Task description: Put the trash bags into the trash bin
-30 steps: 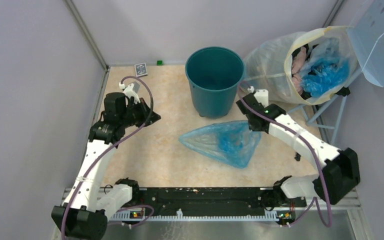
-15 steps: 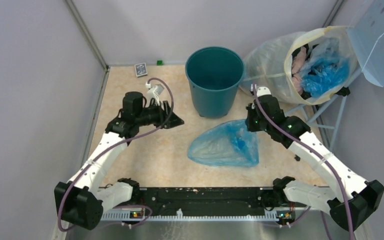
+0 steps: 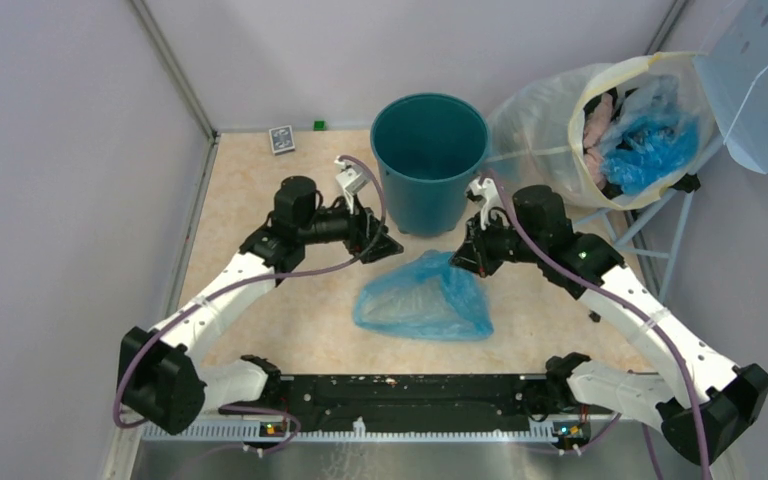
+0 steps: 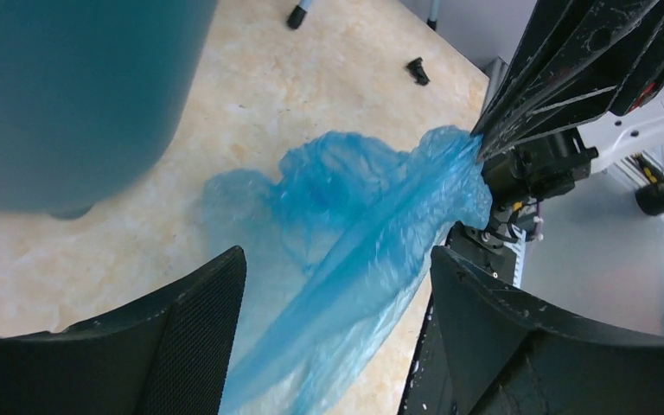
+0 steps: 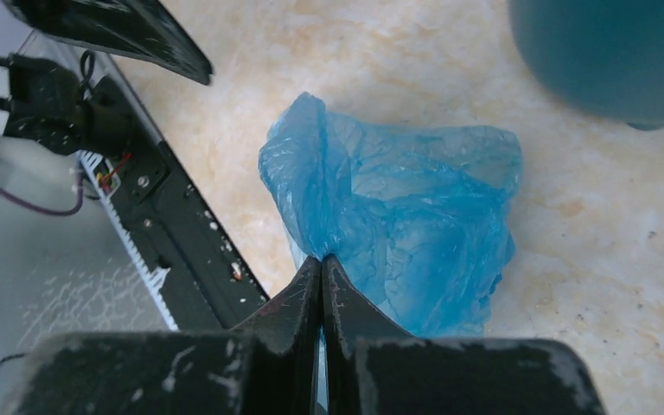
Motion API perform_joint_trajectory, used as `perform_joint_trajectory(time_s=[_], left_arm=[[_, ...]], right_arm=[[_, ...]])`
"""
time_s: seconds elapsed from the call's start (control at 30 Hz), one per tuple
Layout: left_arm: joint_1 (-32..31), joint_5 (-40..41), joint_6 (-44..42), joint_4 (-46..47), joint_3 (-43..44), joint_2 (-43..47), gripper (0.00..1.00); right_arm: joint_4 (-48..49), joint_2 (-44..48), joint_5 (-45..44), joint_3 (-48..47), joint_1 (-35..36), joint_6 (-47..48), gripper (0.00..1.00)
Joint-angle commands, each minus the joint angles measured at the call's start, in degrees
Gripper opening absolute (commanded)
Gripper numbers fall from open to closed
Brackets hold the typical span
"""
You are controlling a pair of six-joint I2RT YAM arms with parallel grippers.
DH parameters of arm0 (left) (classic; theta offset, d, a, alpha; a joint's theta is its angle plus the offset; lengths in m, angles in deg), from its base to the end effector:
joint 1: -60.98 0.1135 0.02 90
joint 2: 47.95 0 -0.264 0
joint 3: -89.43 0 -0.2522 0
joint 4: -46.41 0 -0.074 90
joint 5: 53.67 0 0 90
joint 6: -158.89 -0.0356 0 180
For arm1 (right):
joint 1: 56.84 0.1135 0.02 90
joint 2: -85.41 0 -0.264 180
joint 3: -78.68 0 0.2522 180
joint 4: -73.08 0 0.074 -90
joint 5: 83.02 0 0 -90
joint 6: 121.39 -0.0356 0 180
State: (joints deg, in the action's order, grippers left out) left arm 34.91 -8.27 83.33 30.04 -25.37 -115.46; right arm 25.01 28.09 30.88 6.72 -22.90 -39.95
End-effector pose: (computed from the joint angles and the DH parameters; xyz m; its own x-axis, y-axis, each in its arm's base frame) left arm 0.2272 -0.1390 0.3154 -0.5056 0.0497 -0.8613 0.8099 0.3714 -0.4540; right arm 0.1665 0.1294 0.3408 -0.5697 -0.2194 -0.7920 -0.7141 0.6091 0.3449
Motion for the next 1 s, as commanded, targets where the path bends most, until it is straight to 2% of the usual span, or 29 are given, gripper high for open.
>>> perform_joint_trajectory(time_s=[0.0,0.3,0.5,0.67,0.8,0.97], left_arm=[[-3.45,-3.70,-5.96,4.84,3.73,-4.16,0.81],[-8.06,-8.71,-9.52,3.04,5.19,-10.74,0.75],[-12.85,-9.06,-10.85,0.12,4.95,-12.01,0.77],[-14.66,-9.95,-7.27,4.32,2.71,-11.65,0.75],[-15.07,-9.00,-6.24,4.90,2.35,-12.61,0.66],[-15.16,-7.66,-4.44,6.31,2.42,-14.54,0.48]], right_arm=[[-0.40,-1.77,8.64,-4.19,-0.11,3.94,0.00],[-2.33,-3.34,9.48,-5.82,-0.10,6.13,0.00],[-1.91,-4.18,7.43,-5.71,-0.10,6.56,0.00],[-0.68,-4.75,7.22,-5.55,-0.10,5.89,0.00],[0.02,-4.32,7.28,-5.41,-0.10,5.61,0.00],[0.35,-3.09,8.53,-4.86,-0.10,5.38,0.00]])
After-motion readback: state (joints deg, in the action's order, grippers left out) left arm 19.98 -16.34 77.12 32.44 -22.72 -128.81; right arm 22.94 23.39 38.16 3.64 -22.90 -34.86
